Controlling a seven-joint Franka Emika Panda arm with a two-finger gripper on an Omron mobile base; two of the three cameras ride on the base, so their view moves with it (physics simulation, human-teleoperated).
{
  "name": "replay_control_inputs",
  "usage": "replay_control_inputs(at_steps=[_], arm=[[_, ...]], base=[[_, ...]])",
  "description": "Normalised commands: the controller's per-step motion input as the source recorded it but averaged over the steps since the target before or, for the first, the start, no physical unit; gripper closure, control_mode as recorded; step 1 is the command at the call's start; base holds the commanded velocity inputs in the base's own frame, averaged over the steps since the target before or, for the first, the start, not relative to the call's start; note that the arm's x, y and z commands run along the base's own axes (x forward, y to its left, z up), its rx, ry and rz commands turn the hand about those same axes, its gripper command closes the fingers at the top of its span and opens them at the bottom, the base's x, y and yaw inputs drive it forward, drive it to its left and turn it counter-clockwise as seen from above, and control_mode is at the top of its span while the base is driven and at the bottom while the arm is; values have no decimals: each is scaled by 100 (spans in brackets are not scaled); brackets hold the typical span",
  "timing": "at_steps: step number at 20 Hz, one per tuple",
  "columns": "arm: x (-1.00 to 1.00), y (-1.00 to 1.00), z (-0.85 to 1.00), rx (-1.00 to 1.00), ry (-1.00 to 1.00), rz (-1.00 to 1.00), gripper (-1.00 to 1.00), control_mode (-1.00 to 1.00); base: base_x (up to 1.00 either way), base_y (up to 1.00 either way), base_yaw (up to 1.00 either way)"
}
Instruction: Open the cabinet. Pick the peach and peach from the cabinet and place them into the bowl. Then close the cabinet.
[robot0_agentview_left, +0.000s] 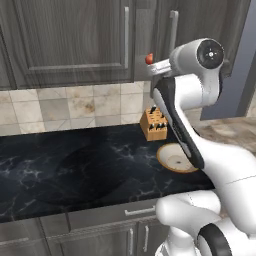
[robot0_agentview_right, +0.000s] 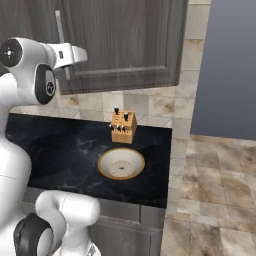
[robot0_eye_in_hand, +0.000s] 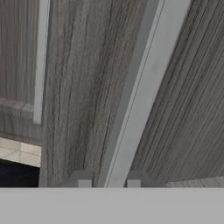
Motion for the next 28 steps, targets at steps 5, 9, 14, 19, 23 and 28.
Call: replay_control_inputs(at_steps=[5,9,14,19,23,28], arm=[[-66,-43,0,0,0,9,100,-100],[-67,-47,0,0,0,10,100,-100],[-65,-45,0,0,0,10,100,-100],[-64,-42,0,0,0,9,100,-100],[-29,-11,0,0,0,3,100,-100],[-1,0,0,0,2,0,-100,-100]], base=[[0,0,0],[0,0,0],[0,0,0],[0,0,0],[0,0,0],[0,0,0]])
